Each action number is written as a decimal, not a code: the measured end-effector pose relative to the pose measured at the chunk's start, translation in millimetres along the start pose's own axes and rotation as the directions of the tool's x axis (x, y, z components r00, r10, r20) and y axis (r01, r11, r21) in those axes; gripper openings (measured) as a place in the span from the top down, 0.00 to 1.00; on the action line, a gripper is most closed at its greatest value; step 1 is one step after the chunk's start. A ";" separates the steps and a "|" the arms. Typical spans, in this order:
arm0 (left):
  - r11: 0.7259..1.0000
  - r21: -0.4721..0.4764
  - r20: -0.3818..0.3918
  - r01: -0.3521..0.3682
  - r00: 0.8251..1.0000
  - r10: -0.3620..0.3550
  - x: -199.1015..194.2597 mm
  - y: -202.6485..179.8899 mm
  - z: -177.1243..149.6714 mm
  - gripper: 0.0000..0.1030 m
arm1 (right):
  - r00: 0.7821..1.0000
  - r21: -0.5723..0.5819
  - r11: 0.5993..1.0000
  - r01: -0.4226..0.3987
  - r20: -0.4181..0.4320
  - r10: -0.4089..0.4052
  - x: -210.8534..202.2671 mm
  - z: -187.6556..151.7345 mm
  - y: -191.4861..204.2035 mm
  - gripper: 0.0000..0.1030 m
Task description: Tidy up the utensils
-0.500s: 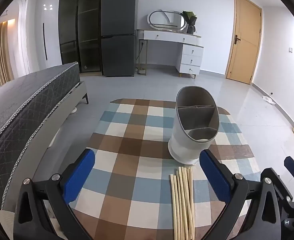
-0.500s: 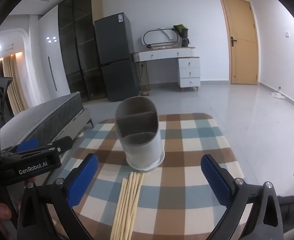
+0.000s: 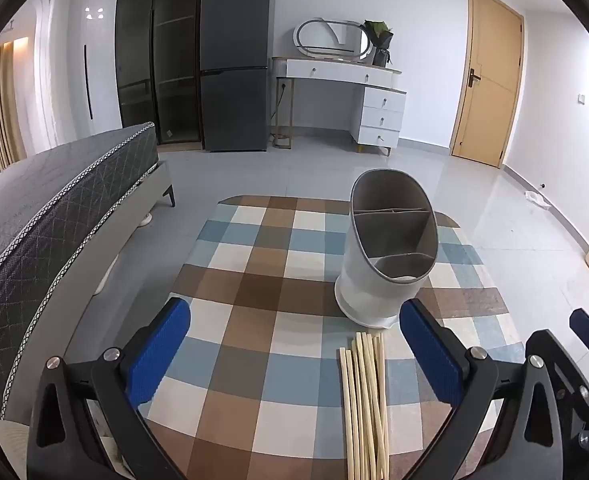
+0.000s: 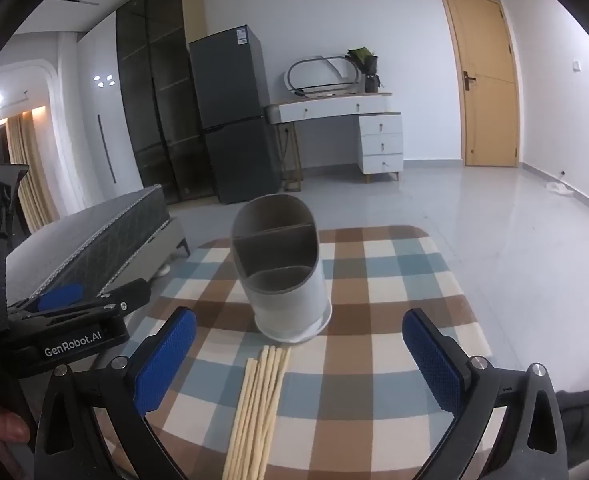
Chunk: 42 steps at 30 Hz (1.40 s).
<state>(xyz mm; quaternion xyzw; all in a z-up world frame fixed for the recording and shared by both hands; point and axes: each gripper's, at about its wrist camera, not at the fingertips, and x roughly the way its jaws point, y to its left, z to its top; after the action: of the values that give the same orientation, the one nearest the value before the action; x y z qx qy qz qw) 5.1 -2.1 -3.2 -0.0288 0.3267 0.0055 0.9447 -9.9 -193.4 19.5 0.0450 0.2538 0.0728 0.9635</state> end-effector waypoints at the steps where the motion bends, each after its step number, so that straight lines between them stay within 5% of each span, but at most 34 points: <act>1: 1.000 0.000 0.000 0.001 1.000 -0.001 0.1 -0.2 0.1 0.01 | 1.000 0.000 1.000 0.000 0.003 0.000 -0.5 0.1 -0.3 0.00; 42: 0.999 -0.019 -0.030 0.048 0.998 -0.049 1.3 2.9 -1.1 0.01 | 1.000 0.011 1.000 -0.014 0.002 0.014 0.1 0.2 -3.4 0.00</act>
<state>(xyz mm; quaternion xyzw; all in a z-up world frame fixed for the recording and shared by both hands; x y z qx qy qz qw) 5.4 0.7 -5.0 -0.0453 0.3401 -0.0149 0.9392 -9.4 -196.8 19.2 0.0521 0.2532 0.0783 0.9628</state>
